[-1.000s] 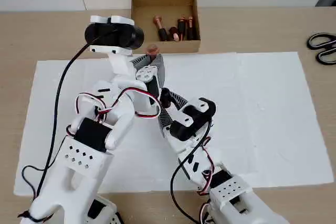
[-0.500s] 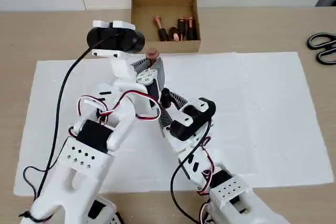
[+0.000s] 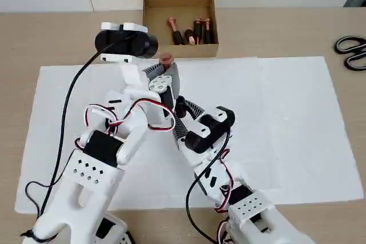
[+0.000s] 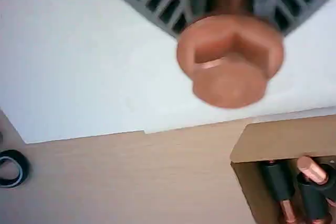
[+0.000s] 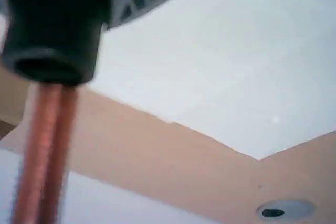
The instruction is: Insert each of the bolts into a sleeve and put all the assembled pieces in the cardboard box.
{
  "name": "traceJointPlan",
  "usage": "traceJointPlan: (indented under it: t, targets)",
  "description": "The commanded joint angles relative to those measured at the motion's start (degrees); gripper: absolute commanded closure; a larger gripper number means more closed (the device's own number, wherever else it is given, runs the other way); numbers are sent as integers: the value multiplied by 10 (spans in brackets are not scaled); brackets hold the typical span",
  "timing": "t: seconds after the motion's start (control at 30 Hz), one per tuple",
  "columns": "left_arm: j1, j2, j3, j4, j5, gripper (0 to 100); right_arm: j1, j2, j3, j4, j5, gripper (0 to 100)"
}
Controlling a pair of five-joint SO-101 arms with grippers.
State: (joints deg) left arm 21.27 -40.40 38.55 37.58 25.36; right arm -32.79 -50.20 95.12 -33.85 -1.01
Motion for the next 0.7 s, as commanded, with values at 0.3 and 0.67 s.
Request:
traceJointPlan:
  t: [0.3,0.67]
  targets:
    - [11,-18,-29,6,10,994,2,-9,5,-13,5,995]
    - [18,-18,-21,8,7,994,2,-9,5,-13,5,995]
